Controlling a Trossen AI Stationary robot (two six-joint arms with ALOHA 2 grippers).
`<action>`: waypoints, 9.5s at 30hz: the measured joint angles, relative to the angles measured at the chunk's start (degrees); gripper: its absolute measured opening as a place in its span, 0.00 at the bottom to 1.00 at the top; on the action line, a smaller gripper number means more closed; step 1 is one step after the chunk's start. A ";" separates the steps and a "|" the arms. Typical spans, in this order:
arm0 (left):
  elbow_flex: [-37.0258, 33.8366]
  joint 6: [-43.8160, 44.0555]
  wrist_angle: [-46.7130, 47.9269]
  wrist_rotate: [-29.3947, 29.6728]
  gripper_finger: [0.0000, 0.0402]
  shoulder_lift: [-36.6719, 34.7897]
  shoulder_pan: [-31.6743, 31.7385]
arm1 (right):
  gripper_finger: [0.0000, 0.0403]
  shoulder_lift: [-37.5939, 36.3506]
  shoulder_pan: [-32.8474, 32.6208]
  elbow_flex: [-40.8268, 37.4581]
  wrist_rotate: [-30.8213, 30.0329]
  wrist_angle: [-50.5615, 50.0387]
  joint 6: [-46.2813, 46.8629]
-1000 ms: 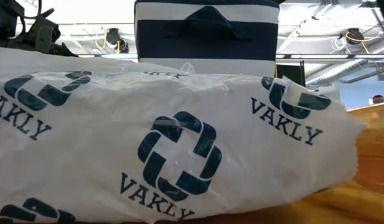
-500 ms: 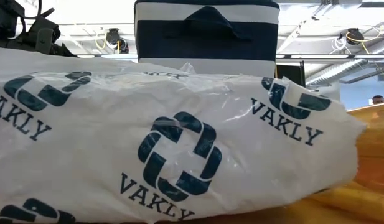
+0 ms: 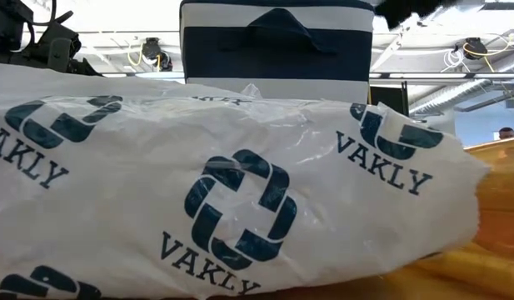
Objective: Pick & place medical supplies in basket/bin
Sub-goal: Put the white mailer bag into the blue bin
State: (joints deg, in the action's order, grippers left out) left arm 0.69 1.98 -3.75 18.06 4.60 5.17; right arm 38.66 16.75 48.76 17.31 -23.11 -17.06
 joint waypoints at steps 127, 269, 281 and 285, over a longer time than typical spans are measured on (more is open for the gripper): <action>68.26 74.58 22.67 10.06 0.64 109.98 -56.43 | 0.00 -15.72 0.11 -45.34 -11.09 41.70 16.44; 57.77 -34.27 8.85 3.80 0.00 40.46 -16.37 | 0.00 -15.35 0.13 -45.41 -2.24 46.07 2.41; 91.65 -27.32 32.55 -20.25 0.00 78.80 5.14 | 0.00 -15.35 0.13 -45.40 -2.22 46.01 5.31; 95.95 -27.09 39.85 -23.89 0.00 86.67 9.74 | 0.00 -15.35 0.13 -45.40 -2.22 45.83 4.99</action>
State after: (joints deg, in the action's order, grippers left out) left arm 96.64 -25.11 36.11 -5.83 91.27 14.91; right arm 23.31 16.88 3.36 15.09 22.72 -12.08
